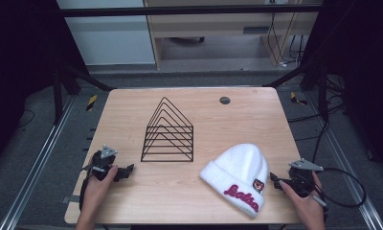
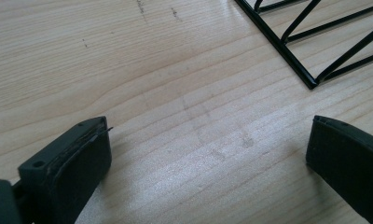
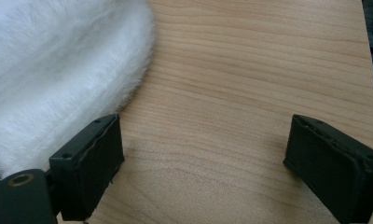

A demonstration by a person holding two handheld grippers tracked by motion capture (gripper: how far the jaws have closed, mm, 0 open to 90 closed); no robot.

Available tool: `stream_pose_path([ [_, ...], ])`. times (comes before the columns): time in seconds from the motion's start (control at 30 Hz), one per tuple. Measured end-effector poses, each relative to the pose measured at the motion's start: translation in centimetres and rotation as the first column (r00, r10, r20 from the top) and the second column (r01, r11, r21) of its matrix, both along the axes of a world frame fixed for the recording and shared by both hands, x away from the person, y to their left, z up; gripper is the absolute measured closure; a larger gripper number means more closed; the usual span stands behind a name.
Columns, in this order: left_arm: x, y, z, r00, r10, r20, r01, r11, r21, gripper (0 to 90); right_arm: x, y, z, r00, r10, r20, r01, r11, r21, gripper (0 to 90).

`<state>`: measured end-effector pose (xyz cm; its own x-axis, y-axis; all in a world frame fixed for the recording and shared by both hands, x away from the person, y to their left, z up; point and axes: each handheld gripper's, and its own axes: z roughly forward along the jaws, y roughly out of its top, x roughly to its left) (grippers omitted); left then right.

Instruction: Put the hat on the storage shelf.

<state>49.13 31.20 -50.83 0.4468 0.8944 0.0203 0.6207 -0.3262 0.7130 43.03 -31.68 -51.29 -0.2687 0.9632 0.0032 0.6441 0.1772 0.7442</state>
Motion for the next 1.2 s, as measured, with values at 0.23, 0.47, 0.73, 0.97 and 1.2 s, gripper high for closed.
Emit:
stream_pose_path([
  [0.23,0.0,0.0,0.0,1.0,0.0,0.0,0.0,1.0,0.0,0.0,-0.1,0.2,0.1,1.0,-0.004,-0.008,0.004,1.0,0.008,11.3],
  [0.47,0.0,0.0,0.0,1.0,-0.001,0.0,0.001,1.0,0.0,0.0,0.2,-0.1,0.4,0.9992,0.034,-0.02,-0.034,0.9994,-0.004,17.1],
  [0.73,0.0,0.0,0.0,1.0,-0.001,0.0,0.001,1.0,0.0,0.0,0.1,1.3,4.6,0.9967,0.081,0.004,-0.081,0.9951,-0.056,19.6],
  [0.97,0.0,0.0,0.0,1.0,-0.001,0.001,0.001,1.0,0.0,0.0,2.3,3.5,7.6,0.9891,0.138,-0.05,-0.143,0.9844,-0.103,24.0],
  [1.2,0.0,0.0,0.0,1.0,-0.001,0.0,0.001,1.0,-0.001,0.0,4.1,4.8,8.4,0.9782,0.184,-0.097,-0.193,0.9761,-0.1,33.4],
])
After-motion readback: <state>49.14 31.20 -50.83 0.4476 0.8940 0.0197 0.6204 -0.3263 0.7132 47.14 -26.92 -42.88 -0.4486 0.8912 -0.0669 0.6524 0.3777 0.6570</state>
